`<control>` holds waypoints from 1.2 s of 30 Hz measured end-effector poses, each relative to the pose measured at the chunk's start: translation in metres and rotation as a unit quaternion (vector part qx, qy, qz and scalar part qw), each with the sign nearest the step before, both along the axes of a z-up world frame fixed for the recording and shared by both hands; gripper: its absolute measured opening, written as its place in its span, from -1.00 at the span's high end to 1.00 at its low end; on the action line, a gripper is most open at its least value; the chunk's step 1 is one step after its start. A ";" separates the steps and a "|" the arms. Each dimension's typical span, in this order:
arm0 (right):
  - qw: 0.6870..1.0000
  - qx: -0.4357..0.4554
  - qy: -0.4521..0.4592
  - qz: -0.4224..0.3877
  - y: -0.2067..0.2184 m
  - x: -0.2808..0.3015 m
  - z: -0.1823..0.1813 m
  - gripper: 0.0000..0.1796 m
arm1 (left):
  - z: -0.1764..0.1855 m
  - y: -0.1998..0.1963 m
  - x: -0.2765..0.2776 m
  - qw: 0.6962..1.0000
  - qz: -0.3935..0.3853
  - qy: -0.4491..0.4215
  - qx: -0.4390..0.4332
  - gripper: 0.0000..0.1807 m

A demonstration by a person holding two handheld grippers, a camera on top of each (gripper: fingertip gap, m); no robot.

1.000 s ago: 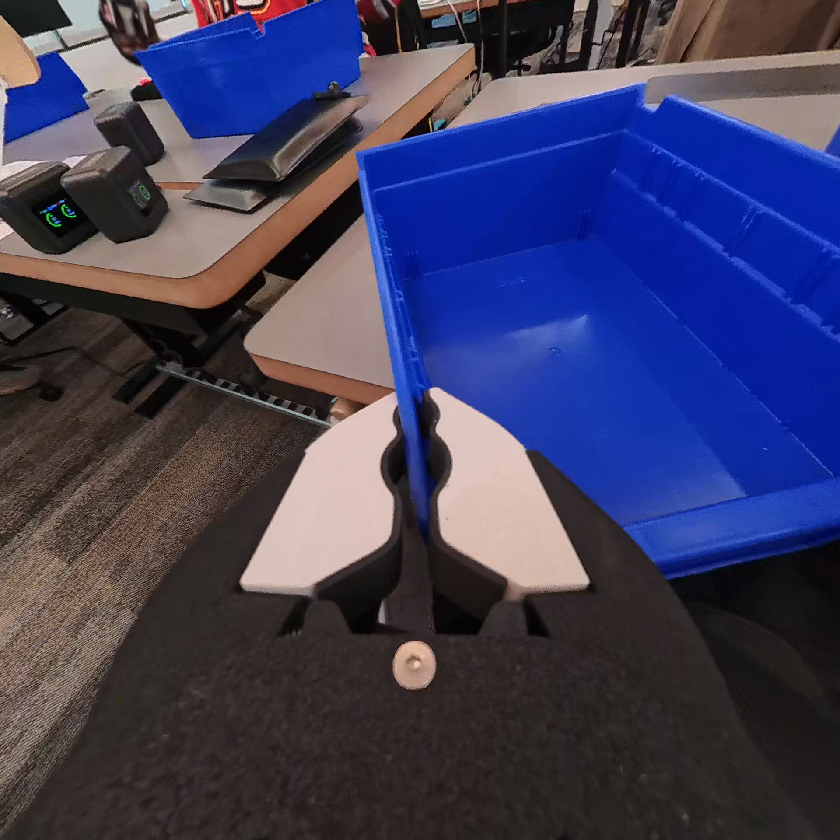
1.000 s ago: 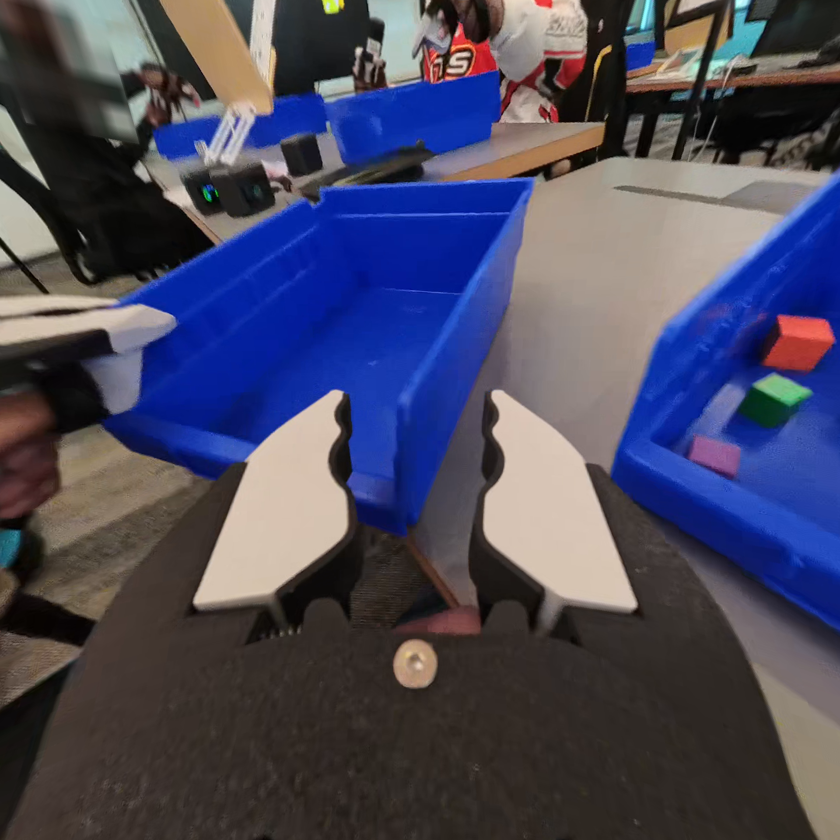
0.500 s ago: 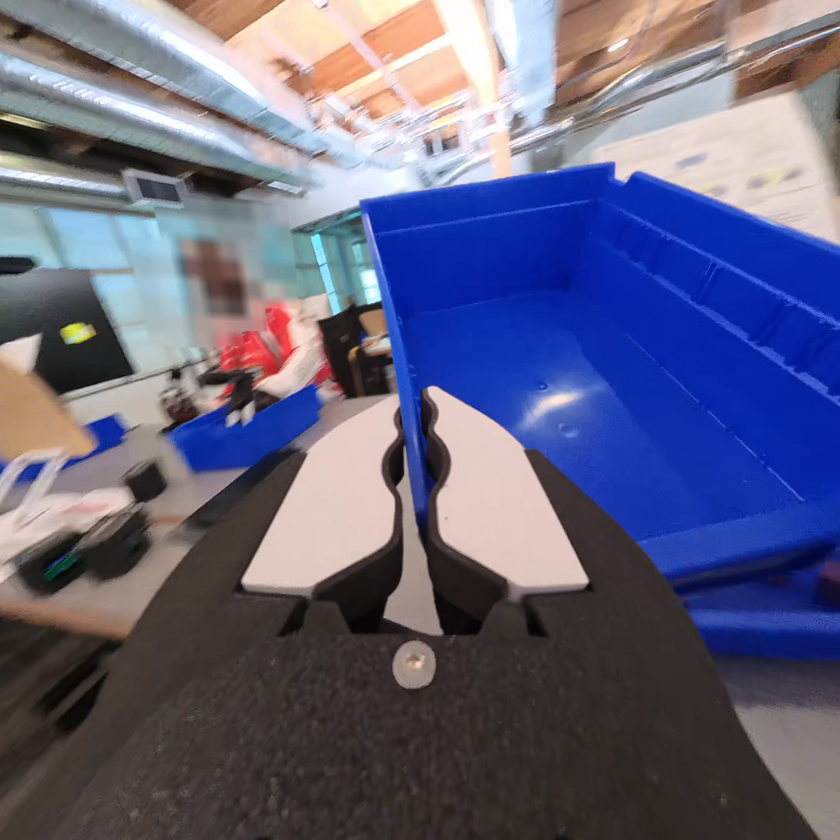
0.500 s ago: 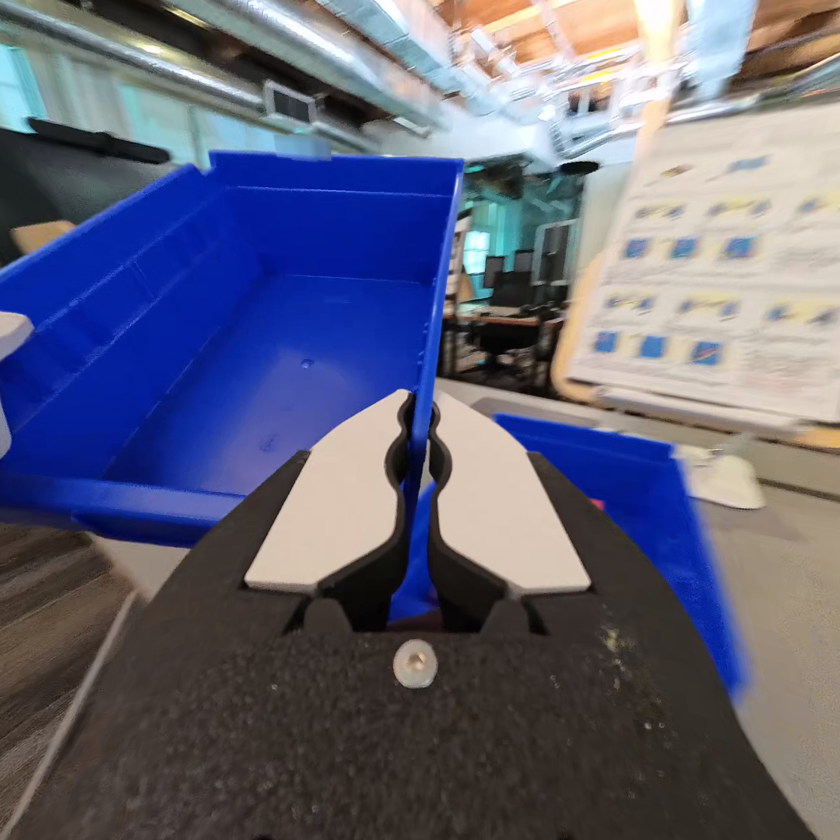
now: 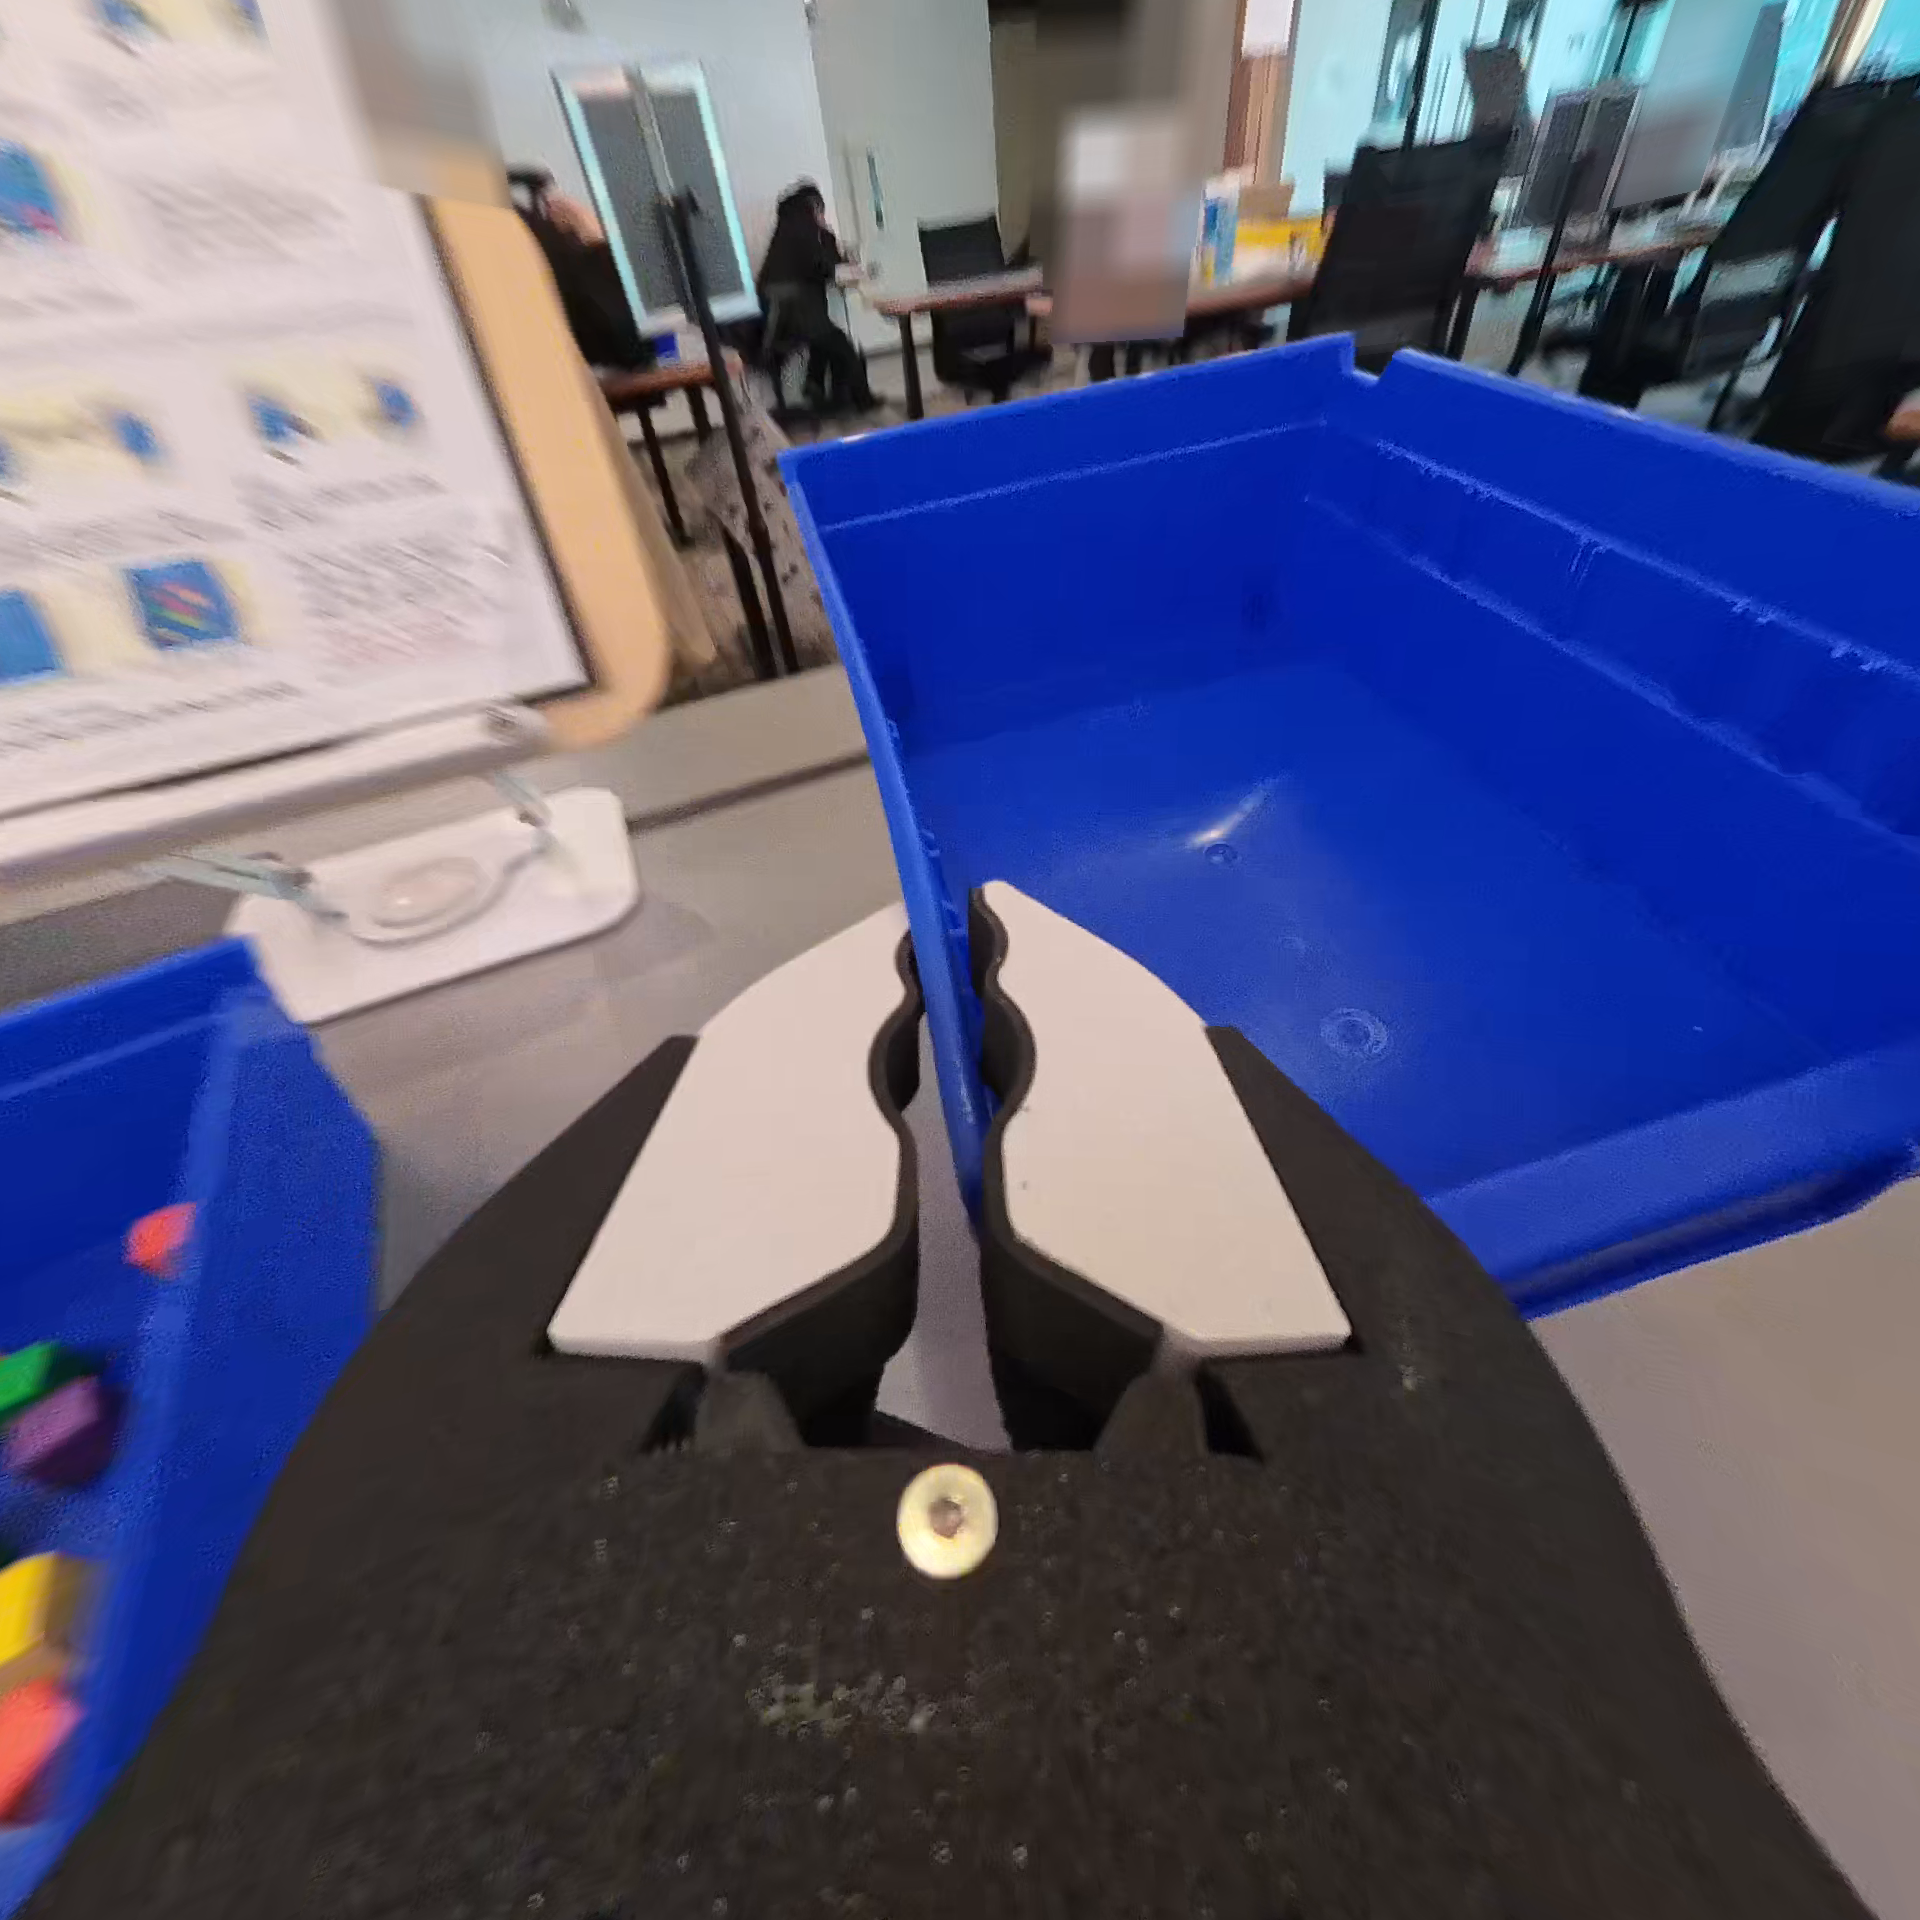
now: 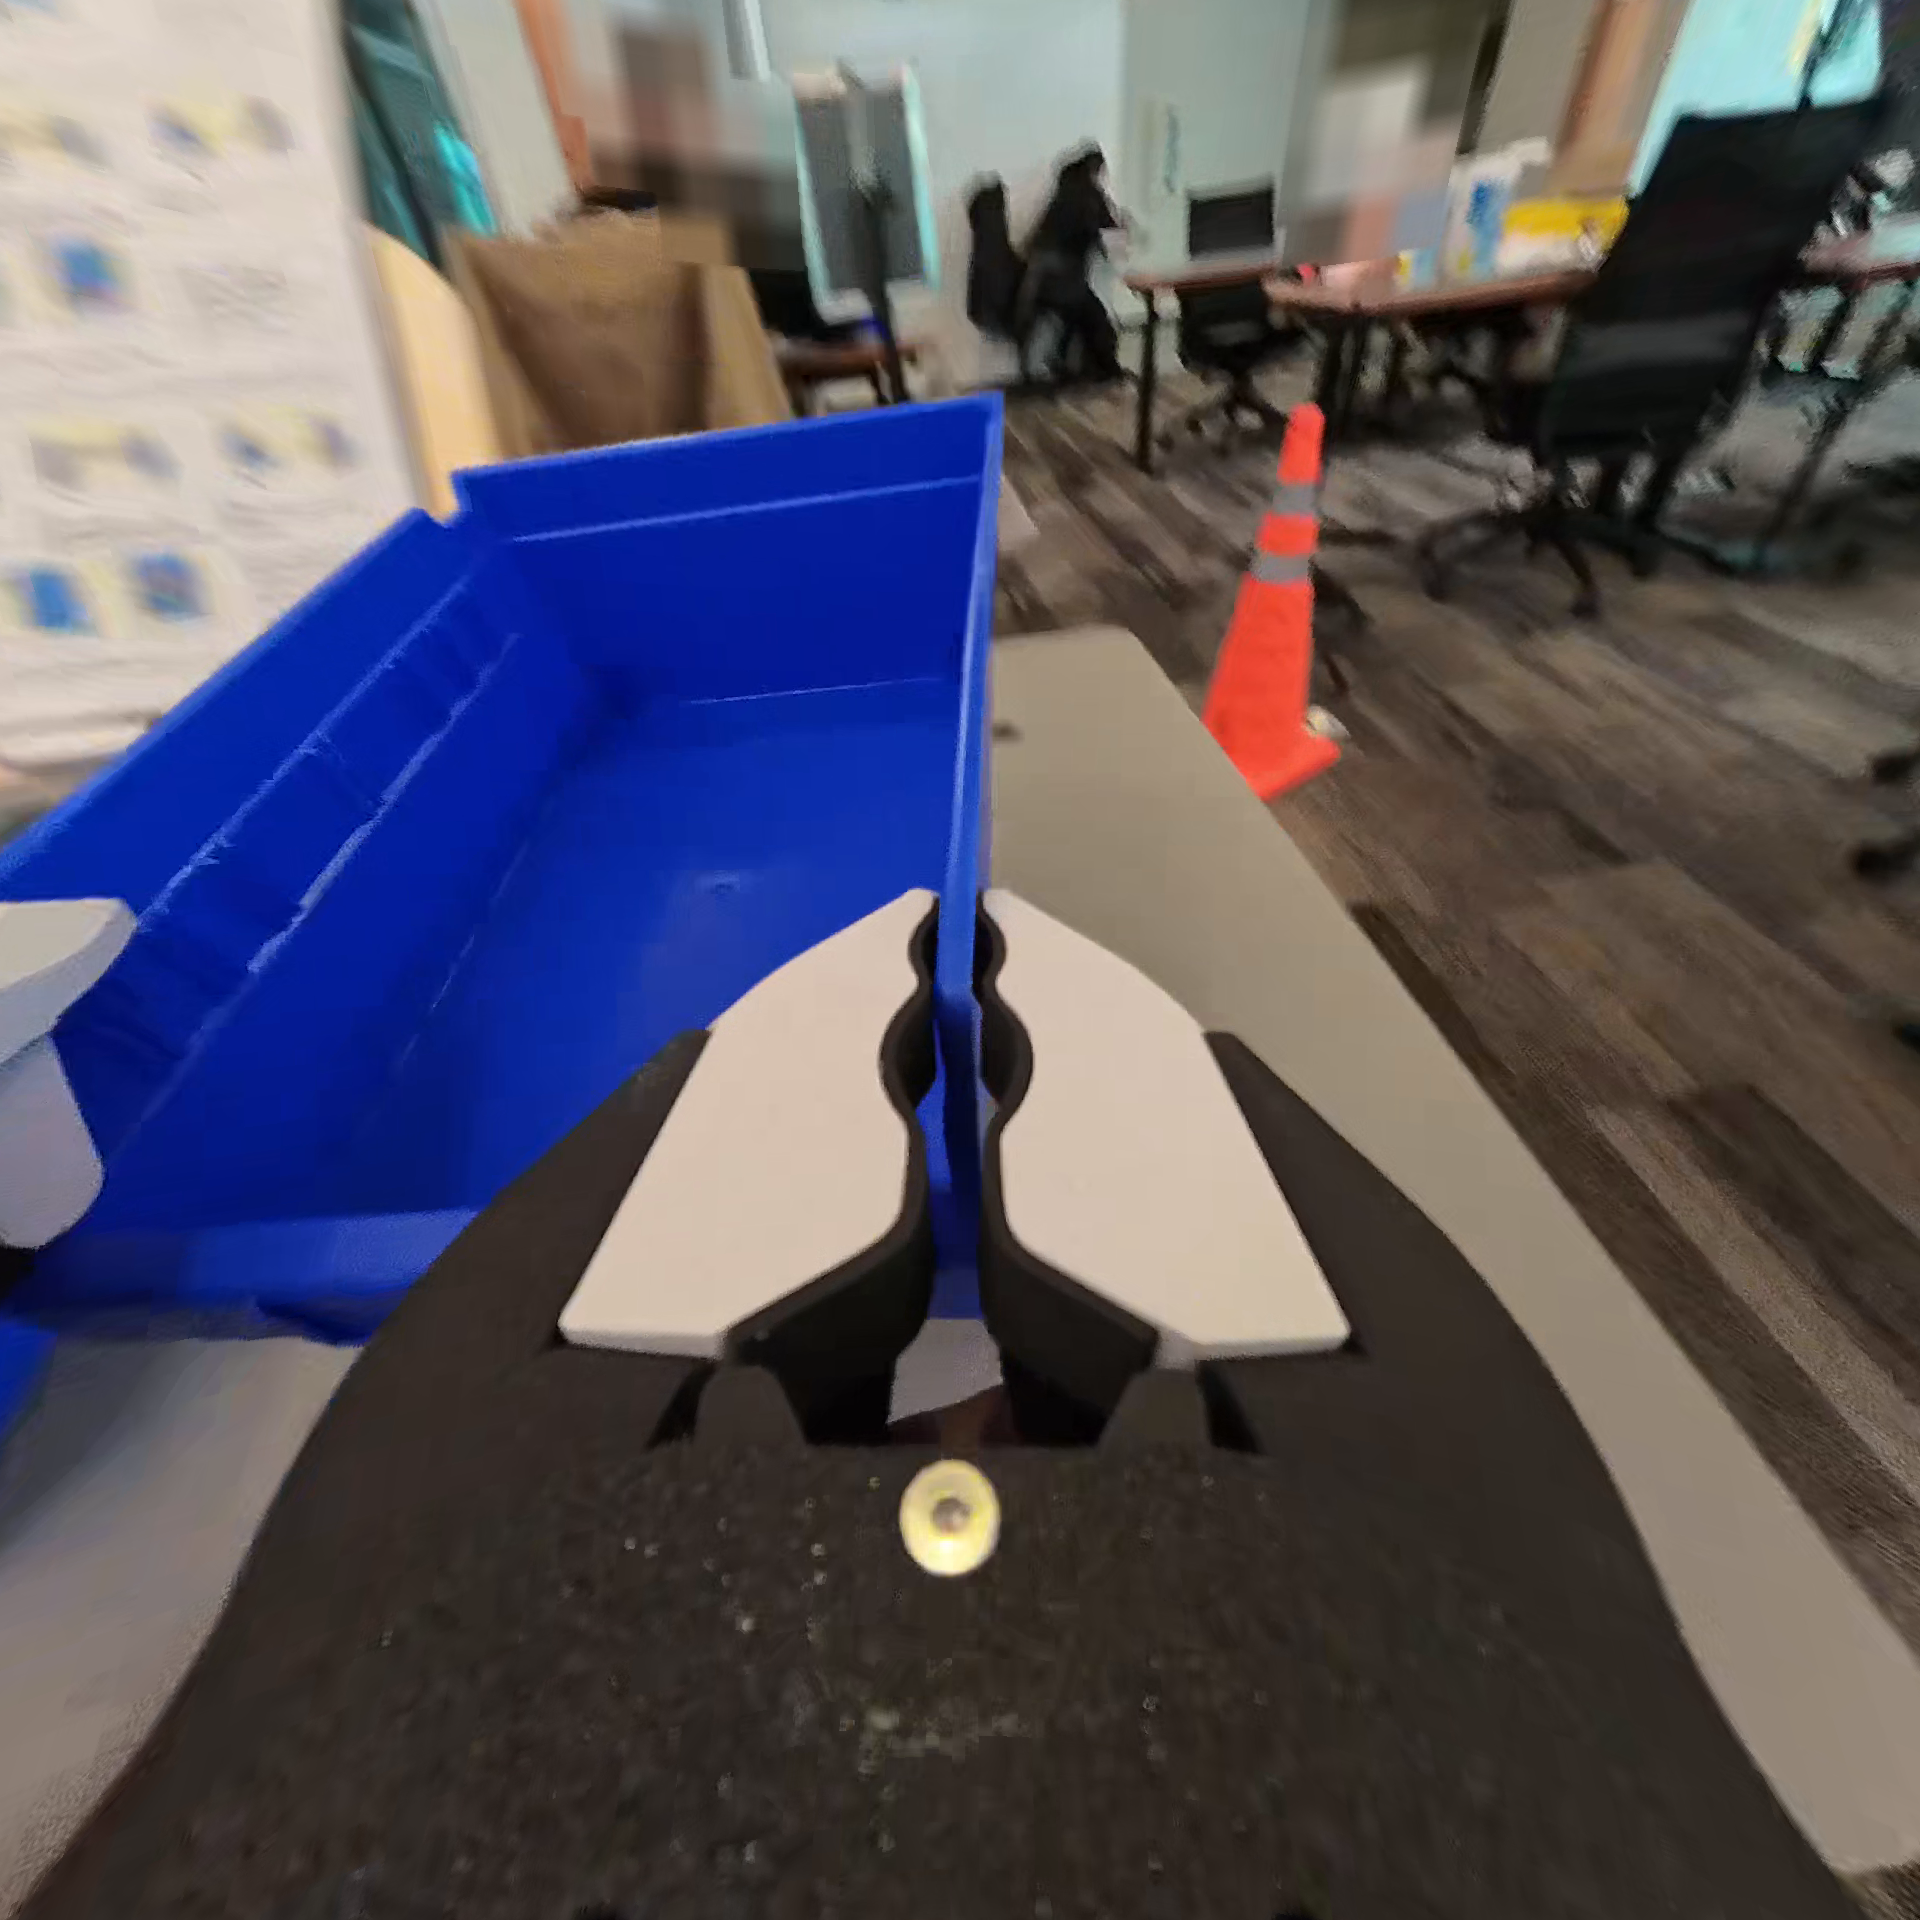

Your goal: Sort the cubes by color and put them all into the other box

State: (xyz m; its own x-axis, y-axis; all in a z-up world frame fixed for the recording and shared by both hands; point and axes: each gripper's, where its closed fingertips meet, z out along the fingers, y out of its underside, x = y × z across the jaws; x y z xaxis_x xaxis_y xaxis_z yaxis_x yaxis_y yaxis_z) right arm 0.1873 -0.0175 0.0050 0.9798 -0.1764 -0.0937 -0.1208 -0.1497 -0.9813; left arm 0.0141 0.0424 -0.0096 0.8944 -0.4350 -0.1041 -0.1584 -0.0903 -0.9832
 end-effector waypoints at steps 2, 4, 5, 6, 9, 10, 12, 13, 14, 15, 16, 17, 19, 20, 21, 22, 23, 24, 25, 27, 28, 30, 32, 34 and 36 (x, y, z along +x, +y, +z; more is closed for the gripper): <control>0.999 -0.045 -0.010 -0.001 0.008 0.043 -0.044 0.97 | -0.034 0.006 0.039 1.000 -0.001 0.023 -0.017 0.93; 0.998 -0.053 0.026 0.010 0.015 0.071 -0.079 0.97 | -0.063 0.010 0.064 0.998 -0.008 0.039 -0.039 0.89; 0.997 -0.051 0.048 0.014 0.018 0.079 -0.093 0.97 | -0.075 0.011 0.072 0.998 -0.013 0.045 -0.052 0.87; 0.997 -0.057 0.055 0.017 0.022 0.086 -0.105 0.96 | -0.088 0.010 0.078 0.996 -0.020 0.049 -0.070 0.83; 0.997 -0.065 0.023 0.030 0.030 0.094 -0.117 0.97 | -0.101 0.005 0.082 0.994 -0.042 0.030 -0.093 0.73; 0.997 -0.062 0.036 0.031 0.031 0.095 -0.118 0.97 | -0.103 0.002 0.083 0.992 -0.053 0.038 -0.106 0.67; 0.997 -0.061 0.054 0.018 0.031 0.099 -0.118 0.89 | -0.096 -0.005 0.077 0.990 -0.066 0.044 -0.114 0.38; 0.997 -0.062 0.046 0.006 0.029 0.102 -0.115 0.69 | -0.084 -0.010 0.068 0.991 -0.073 0.044 -0.103 0.38; 0.998 -0.057 0.035 0.000 0.027 0.103 -0.110 0.56 | -0.070 -0.017 0.056 0.992 -0.078 0.044 -0.086 0.38; 0.999 -0.050 0.022 -0.002 0.024 0.101 -0.101 0.54 | -0.054 -0.024 0.040 0.993 -0.082 0.045 -0.069 0.39; 0.999 -0.041 0.009 -0.003 0.020 0.098 -0.090 0.53 | -0.038 -0.031 0.021 0.994 -0.086 0.046 -0.056 0.40; 1.000 -0.030 -0.001 -0.006 0.017 0.093 -0.074 0.51 | -0.021 -0.037 0.000 0.994 -0.087 0.045 -0.043 0.40; 1.000 -0.001 -0.010 0.012 0.012 0.067 -0.030 0.48 | 0.013 -0.043 -0.055 0.996 -0.070 0.043 -0.018 0.40; 0.999 0.026 -0.018 0.029 0.008 0.045 -0.003 0.49 | 0.025 -0.042 -0.089 0.998 -0.049 0.045 -0.009 0.40; 0.997 0.060 -0.029 0.048 0.004 0.019 0.024 0.49 | 0.032 -0.039 -0.124 0.998 -0.024 0.049 -0.004 0.40; 0.992 0.093 -0.039 0.075 0.000 -0.013 0.045 0.50 | 0.033 -0.034 -0.162 0.998 0.005 0.055 -0.006 0.40; 0.986 0.117 -0.047 0.112 -0.002 -0.051 0.059 0.52 | 0.028 -0.028 -0.201 0.997 0.040 0.063 -0.014 0.39; 0.978 0.132 -0.050 0.152 -0.003 -0.092 0.065 0.53 | 0.016 -0.024 -0.240 0.994 0.077 0.071 -0.028 0.36; 0.970 0.136 -0.044 0.195 -0.003 -0.136 0.062 0.53 | 0.001 -0.021 -0.275 0.990 0.109 0.072 -0.049 0.34; 0.949 0.100 0.006 0.298 0.001 -0.232 0.029 0.50 | -0.034 -0.020 -0.329 0.983 0.153 0.055 -0.085 0.35; 0.936 0.064 0.030 0.345 0.003 -0.279 0.002 0.49 | -0.051 -0.019 -0.348 0.979 0.169 0.047 -0.100 0.36; 0.935 -0.006 0.017 0.354 0.013 -0.336 -0.055 0.46 | -0.084 -0.019 -0.369 0.973 0.178 0.024 -0.145 0.36; 0.950 -0.024 -0.025 0.309 0.026 -0.355 -0.091 0.47 | -0.105 -0.017 -0.372 0.971 0.165 -0.015 -0.172 0.42; 0.960 -0.035 -0.039 0.274 0.034 -0.360 -0.112 0.52 | -0.113 -0.012 -0.368 0.971 0.145 -0.054 -0.182 0.41; 0.964 -0.058 -0.044 0.254 0.041 -0.360 -0.122 0.54 | -0.115 -0.007 -0.365 0.969 0.134 -0.075 -0.194 0.48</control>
